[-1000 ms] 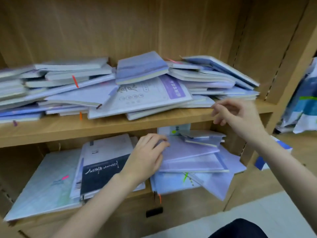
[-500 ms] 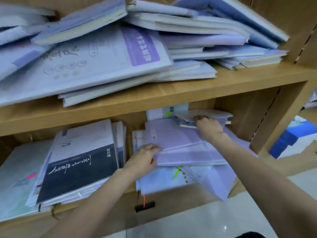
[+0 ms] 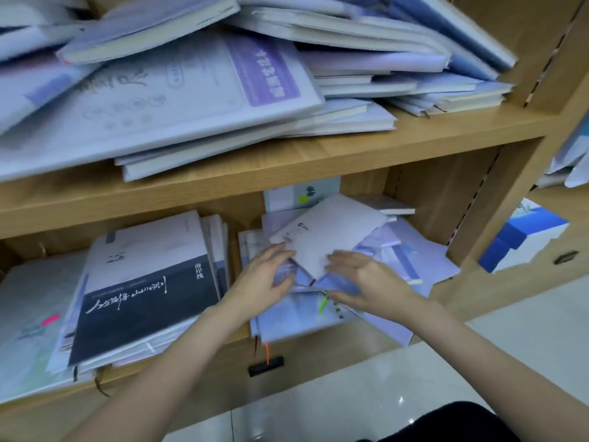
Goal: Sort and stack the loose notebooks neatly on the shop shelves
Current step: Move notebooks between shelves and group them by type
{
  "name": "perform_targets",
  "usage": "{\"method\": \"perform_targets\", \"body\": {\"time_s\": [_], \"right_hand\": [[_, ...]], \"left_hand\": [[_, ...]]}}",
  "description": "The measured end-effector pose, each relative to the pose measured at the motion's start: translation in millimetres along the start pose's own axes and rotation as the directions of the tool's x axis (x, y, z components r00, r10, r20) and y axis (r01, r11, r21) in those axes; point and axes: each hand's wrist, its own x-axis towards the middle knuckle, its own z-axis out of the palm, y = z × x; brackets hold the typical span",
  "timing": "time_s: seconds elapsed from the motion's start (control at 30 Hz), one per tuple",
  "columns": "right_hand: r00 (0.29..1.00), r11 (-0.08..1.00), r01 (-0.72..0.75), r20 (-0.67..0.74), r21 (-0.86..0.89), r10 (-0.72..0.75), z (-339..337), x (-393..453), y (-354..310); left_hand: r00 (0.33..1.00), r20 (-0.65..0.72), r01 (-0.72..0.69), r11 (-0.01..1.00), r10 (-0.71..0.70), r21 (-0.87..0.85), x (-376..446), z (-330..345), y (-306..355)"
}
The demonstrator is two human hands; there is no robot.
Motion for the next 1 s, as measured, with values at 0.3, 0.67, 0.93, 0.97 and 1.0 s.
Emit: {"method": "perform_targets", "body": {"time_s": [0.3,0.67,0.93,0.97,1.0], "right_hand": [[0.544,0.394,-0.761,0.177,0.514,0.820,8.6,-6.0,4.8],[0.466,0.147,-0.317,0.019,0.937,0.885,-52.9,-10.2,-8.6],[0.865,0.861,-0.498,-0.007,0.103,0.501,-39.5,-10.5,-76.4],[0.896,0.890,-0.435,0.160,0.137,0.414,-23.6,-13.7,-82.8],[0.881,0.880,-0.432,0.301,0.196,0.365,-12.6,-17.2,-83.1]], "left_hand": [[0.961,0.100,0.193,0.884,-0.258,0.425,61.3,35.5,46.7],[0.954,-0.265,0.107,0.985,-0.140,-0.135,14.7,-56.0,46.5],[0.803,0.167,0.443,0.385,-0.572,-0.810,-32.0,-11.3,44.1],[0.764,0.250,0.487,0.278,-0.595,-0.828,-37.1,-7.2,41.8],[0.736,0.324,0.519,0.187,-0.594,-0.834,-41.3,-3.8,36.8]]}}
